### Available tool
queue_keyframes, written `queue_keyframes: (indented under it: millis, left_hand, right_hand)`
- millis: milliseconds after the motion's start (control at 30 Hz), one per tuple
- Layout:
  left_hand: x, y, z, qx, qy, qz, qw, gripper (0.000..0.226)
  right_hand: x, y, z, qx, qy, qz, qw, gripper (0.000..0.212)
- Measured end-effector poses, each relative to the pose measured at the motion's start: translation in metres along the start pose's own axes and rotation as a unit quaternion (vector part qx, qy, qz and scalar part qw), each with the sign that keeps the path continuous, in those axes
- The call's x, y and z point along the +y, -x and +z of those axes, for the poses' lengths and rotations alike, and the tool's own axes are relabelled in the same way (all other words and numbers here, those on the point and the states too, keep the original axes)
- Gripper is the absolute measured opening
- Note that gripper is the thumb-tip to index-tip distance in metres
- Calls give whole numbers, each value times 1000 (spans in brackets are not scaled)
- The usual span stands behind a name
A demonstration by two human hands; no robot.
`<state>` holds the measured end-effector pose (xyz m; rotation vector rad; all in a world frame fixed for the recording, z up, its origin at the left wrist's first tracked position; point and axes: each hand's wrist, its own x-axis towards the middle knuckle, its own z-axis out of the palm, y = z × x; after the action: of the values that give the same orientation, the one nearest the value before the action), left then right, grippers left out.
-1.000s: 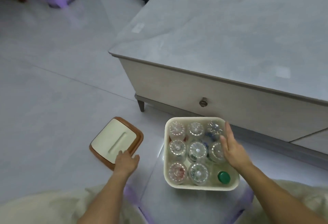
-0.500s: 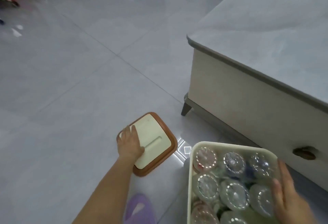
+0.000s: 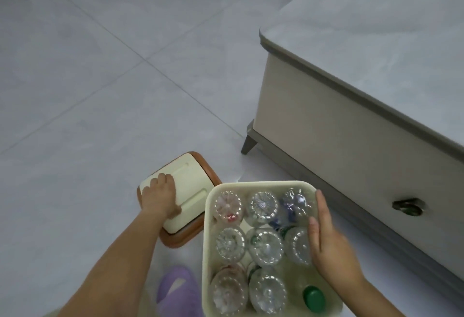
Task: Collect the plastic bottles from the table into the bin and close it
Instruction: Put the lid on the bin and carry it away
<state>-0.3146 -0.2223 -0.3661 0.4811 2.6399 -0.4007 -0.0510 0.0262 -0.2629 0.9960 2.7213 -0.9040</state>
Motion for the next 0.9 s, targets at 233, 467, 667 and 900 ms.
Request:
queue_keyframes:
  millis: [233,467,667,900]
  left_hand:
    - [-78,30,-103,128,54,-74,988,88]
    - [-103,117,-255,212,144,-9,967,92]
    - [-31,210,-271,203,109,122,965,93]
    - [57,250,-171,201,33,189,961,81]
  right_hand:
    - [-18,-6,8,-53,36,-13,998,60]
    - [-35,-24,-33,-150,-15,-65,986,67]
    - [-71,-6,-105,-59,-375,-13,925,60]
    - [-80,54,-89,-128,-295,-94,942,59]
